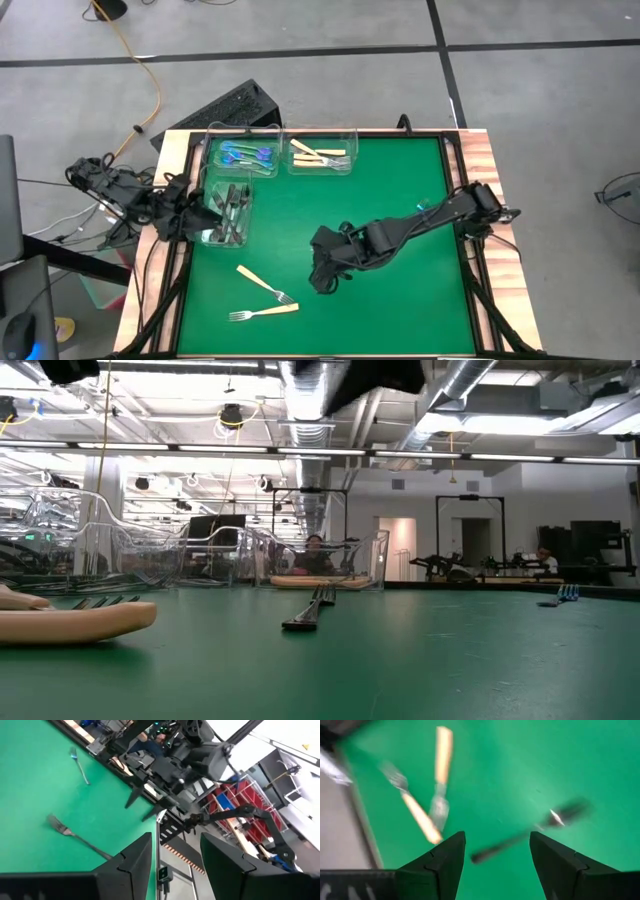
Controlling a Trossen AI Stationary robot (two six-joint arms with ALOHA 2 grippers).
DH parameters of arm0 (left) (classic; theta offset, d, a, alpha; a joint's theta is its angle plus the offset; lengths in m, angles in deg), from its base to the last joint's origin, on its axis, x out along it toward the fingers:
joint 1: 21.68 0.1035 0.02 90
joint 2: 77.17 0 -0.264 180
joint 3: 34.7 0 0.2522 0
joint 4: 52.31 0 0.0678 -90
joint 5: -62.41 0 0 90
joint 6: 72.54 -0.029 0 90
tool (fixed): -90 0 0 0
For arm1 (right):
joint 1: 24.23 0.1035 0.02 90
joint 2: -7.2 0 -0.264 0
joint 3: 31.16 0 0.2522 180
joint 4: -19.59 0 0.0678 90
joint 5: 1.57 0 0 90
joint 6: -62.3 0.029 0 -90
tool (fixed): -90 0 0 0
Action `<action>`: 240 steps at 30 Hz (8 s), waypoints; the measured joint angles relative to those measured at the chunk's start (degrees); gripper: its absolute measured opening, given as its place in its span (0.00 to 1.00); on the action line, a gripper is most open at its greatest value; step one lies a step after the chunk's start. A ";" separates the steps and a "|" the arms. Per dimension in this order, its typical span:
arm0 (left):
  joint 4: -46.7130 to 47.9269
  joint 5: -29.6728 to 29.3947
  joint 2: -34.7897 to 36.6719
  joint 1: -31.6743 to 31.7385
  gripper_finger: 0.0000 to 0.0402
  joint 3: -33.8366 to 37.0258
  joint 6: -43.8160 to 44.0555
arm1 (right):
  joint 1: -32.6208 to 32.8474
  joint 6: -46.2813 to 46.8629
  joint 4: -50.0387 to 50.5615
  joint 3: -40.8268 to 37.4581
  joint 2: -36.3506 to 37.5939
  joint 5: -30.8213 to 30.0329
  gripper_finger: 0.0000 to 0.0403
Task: Sort silverware by color (type)
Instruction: Put the yellow fork into the top right transparent bin
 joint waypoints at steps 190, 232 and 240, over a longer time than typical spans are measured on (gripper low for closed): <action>-80.93 -10.51 -24.90 -1.57 0.07 14.29 -49.05 | -2.12 -33.15 -30.42 27.15 -3.02 -14.56 0.59; -73.27 -7.43 -30.93 4.88 0.09 5.57 -53.13 | -9.54 -33.80 -29.52 27.19 -3.61 -1.39 0.57; -73.26 -8.17 -31.37 5.41 0.09 5.60 -53.24 | -9.68 -37.12 -27.67 27.19 -3.54 -0.82 0.08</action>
